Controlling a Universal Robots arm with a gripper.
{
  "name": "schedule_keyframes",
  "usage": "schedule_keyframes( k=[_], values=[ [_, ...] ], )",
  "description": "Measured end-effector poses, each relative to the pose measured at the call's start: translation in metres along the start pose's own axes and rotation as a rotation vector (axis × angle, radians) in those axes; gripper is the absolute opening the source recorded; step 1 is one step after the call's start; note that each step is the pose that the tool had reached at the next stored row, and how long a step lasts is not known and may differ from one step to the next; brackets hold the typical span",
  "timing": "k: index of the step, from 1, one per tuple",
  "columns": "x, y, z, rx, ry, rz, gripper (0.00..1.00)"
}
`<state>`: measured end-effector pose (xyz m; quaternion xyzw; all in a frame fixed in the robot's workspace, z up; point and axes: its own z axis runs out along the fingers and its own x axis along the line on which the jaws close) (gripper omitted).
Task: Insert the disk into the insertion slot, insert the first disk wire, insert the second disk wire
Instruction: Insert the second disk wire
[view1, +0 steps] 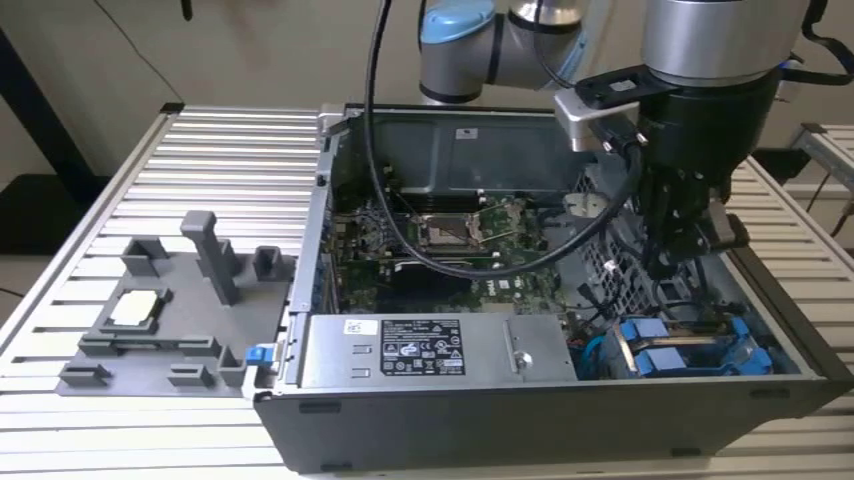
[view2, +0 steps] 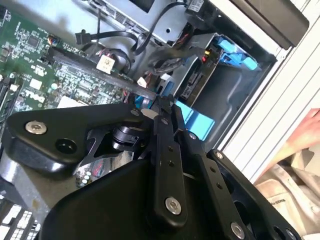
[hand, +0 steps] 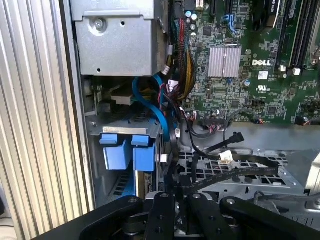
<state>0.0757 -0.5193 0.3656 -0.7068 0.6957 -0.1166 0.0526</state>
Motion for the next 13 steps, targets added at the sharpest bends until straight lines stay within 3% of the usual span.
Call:
schedule_keyframes(
  k=[7, 13],
  values=[
    [0.0136, -0.0106, 0.0061, -0.0141, -0.0004, -0.001, 0.16],
    [0.0279, -0.0161, 0.0098, -0.0371, -0.0011, -0.003, 0.16]
  ],
)
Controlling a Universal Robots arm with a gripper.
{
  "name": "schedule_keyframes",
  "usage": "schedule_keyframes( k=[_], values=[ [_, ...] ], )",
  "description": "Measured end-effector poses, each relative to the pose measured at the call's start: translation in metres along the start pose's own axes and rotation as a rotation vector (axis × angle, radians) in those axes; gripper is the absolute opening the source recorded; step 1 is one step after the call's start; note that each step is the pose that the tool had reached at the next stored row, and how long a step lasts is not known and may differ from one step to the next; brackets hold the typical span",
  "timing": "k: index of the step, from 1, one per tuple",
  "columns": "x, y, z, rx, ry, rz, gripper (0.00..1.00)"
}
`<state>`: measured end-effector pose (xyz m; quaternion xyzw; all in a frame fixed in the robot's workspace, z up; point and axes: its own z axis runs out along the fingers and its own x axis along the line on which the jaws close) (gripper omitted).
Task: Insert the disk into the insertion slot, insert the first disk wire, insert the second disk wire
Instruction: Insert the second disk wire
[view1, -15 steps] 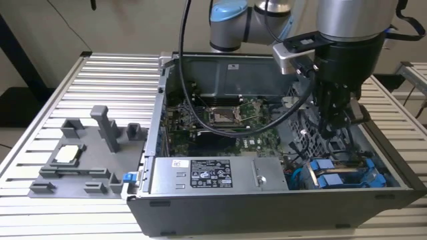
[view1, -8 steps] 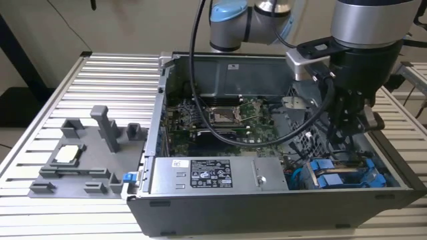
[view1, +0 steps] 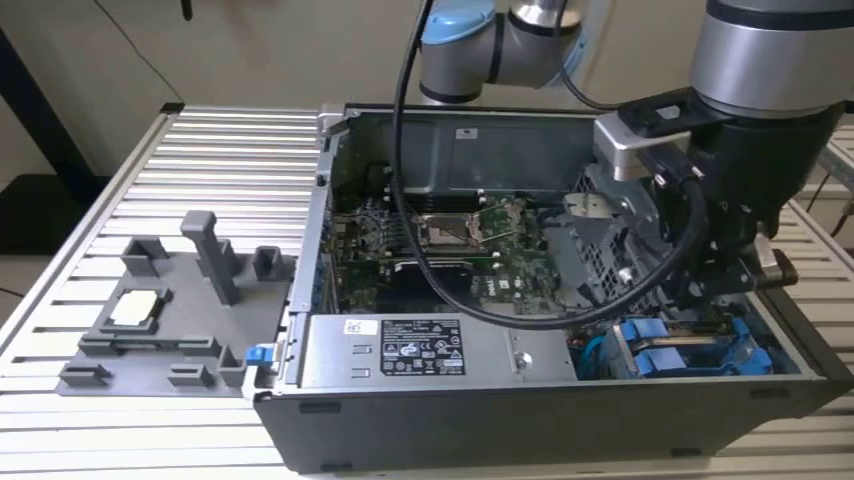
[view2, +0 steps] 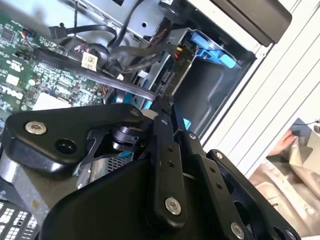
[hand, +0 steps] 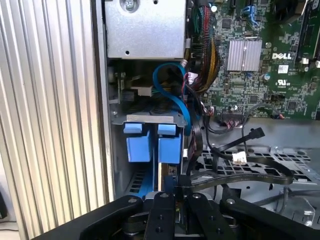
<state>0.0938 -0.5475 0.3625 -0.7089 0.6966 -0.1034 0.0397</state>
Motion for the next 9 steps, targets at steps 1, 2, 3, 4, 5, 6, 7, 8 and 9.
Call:
schedule_keyframes(
  k=[1, 2, 3, 4, 5, 6, 7, 8, 9],
  values=[
    [0.0022, -0.0010, 0.0006, -0.0043, -0.0002, 0.000, 0.16],
    [0.0044, -0.0019, 0.0010, -0.0086, -0.0002, -0.001, 0.16],
    [0.0064, -0.0028, 0.0015, -0.0127, -0.0003, -0.001, 0.16],
    [0.0080, -0.0038, 0.0019, -0.0167, -0.0004, -0.001, 0.16],
    [0.0090, -0.0045, 0.0023, -0.0194, -0.0005, -0.002, 0.16],
    [0.0095, -0.0050, 0.0026, -0.0207, -0.0005, -0.002, 0.16],
    [0.0096, -0.0053, 0.0029, -0.0217, -0.0006, -0.002, 0.16],
    [0.0097, -0.0058, 0.0031, -0.0230, -0.0006, -0.002, 0.16],
    [0.0097, -0.0062, 0.0032, -0.0238, -0.0005, -0.002, 0.16]
  ],
)
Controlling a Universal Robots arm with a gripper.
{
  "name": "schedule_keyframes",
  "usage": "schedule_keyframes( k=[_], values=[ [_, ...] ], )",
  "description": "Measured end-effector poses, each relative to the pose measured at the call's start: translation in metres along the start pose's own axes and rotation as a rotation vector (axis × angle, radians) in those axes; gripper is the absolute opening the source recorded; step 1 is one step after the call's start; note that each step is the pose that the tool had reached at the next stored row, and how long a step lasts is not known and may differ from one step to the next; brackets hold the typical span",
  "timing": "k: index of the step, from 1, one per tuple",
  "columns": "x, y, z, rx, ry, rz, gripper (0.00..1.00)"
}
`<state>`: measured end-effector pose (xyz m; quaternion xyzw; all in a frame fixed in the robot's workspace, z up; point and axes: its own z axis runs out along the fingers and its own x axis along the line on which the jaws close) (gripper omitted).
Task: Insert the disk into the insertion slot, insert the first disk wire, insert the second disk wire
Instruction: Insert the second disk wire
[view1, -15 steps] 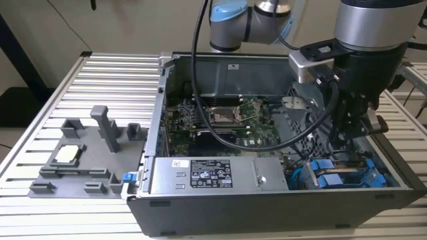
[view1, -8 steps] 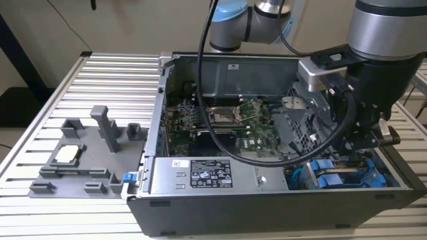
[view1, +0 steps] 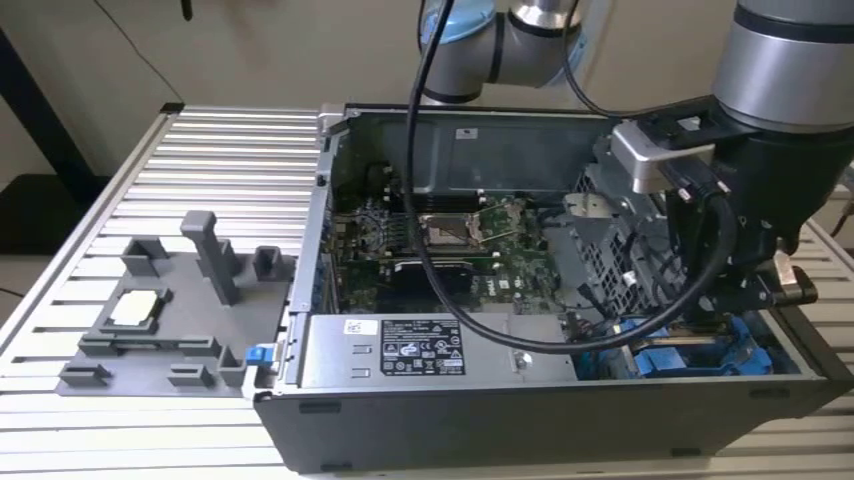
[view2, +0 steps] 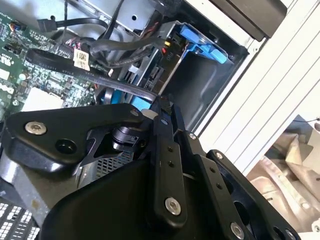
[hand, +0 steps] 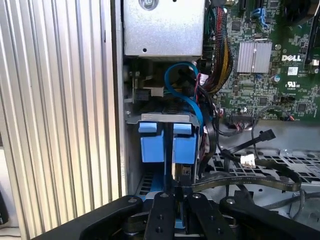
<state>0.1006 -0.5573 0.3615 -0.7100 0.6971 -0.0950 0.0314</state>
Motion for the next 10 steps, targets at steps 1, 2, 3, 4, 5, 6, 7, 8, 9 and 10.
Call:
schedule_keyframes(
  k=[1, 2, 3, 4, 5, 6, 7, 8, 9, 10],
  values=[
    [0.0001, 0.0000, 0.0001, -0.0005, -0.0005, 0.000, 0.16],
    [0.0001, 0.0001, 0.0003, -0.0009, -0.0098, 0.002, 0.16],
    [0.0001, 0.0000, 0.0003, -0.0014, -0.0242, 0.005, 0.16],
    [0.0001, 0.0000, 0.0003, -0.0019, -0.0398, 0.008, 0.16],
    [0.0001, 0.0000, 0.0004, -0.0023, -0.0563, 0.011, 0.16],
    [0.0001, 0.0000, 0.0003, -0.0029, -0.0716, 0.014, 0.16],
    [0.0001, 0.0000, 0.0003, -0.0034, -0.0869, 0.017, 0.16],
    [0.0001, 0.0000, 0.0004, -0.0039, -0.1024, 0.020, 0.16],
    [0.0001, 0.0000, 0.0004, -0.0046, -0.1168, 0.022, 0.16],
    [0.0002, 0.0000, 0.0005, -0.0053, -0.1296, 0.025, 0.16]
  ],
)
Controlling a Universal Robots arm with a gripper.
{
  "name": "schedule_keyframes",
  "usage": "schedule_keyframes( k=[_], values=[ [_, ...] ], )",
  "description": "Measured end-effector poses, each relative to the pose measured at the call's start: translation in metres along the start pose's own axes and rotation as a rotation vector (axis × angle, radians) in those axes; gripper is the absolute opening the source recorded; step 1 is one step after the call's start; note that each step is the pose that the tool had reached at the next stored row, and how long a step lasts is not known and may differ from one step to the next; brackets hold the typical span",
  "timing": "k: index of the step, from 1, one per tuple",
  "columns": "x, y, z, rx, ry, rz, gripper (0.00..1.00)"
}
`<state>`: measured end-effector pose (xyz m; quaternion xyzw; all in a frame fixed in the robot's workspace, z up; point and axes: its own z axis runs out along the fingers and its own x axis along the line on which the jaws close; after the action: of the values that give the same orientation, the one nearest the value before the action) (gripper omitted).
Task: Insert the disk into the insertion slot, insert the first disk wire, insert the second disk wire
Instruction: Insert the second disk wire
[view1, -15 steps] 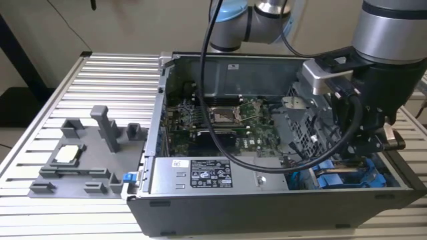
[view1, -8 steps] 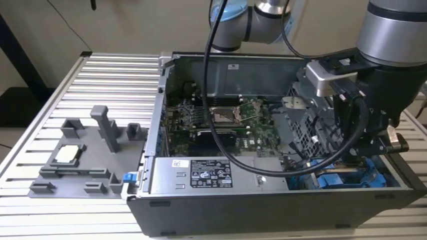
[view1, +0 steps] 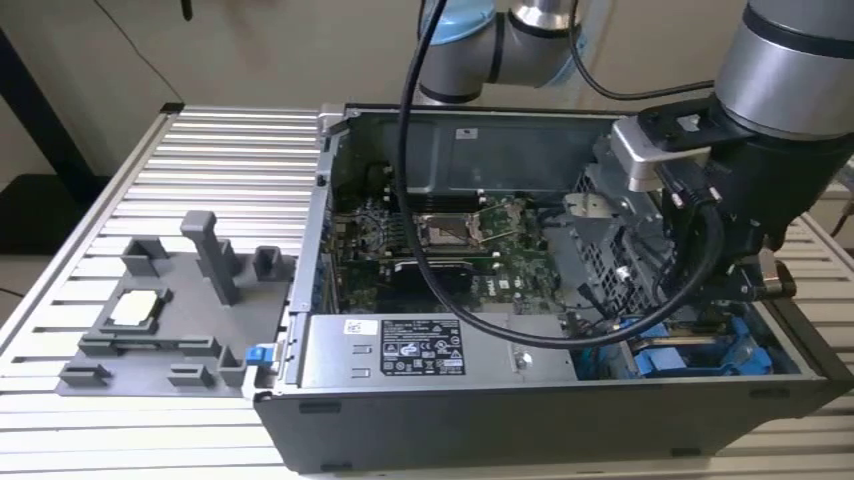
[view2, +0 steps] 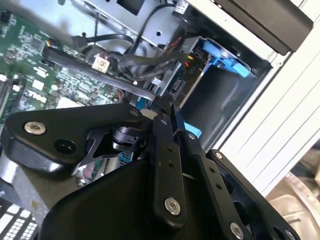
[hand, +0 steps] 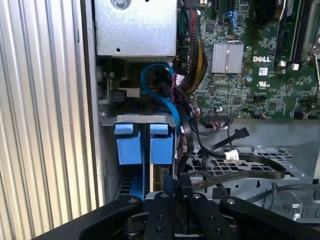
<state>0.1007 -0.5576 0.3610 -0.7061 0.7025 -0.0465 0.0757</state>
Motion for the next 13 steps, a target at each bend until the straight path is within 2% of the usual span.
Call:
schedule_keyframes(
  k=[1, 2, 7, 11, 13],
  values=[
    [0.0004, -0.0007, 0.0001, -0.0037, -0.0061, 0.001, 0.16],
    [0.0006, -0.0030, 0.0005, -0.0166, -0.0064, 0.002, 0.16],
    [0.0009, -0.0159, 0.0029, -0.0908, -0.0065, 0.005, 0.16],
    [0.0013, -0.0265, 0.0049, -0.1298, -0.0070, 0.007, 0.16],
    [0.0022, -0.0308, 0.0057, -0.1420, -0.0073, 0.007, 0.16]
  ],
)
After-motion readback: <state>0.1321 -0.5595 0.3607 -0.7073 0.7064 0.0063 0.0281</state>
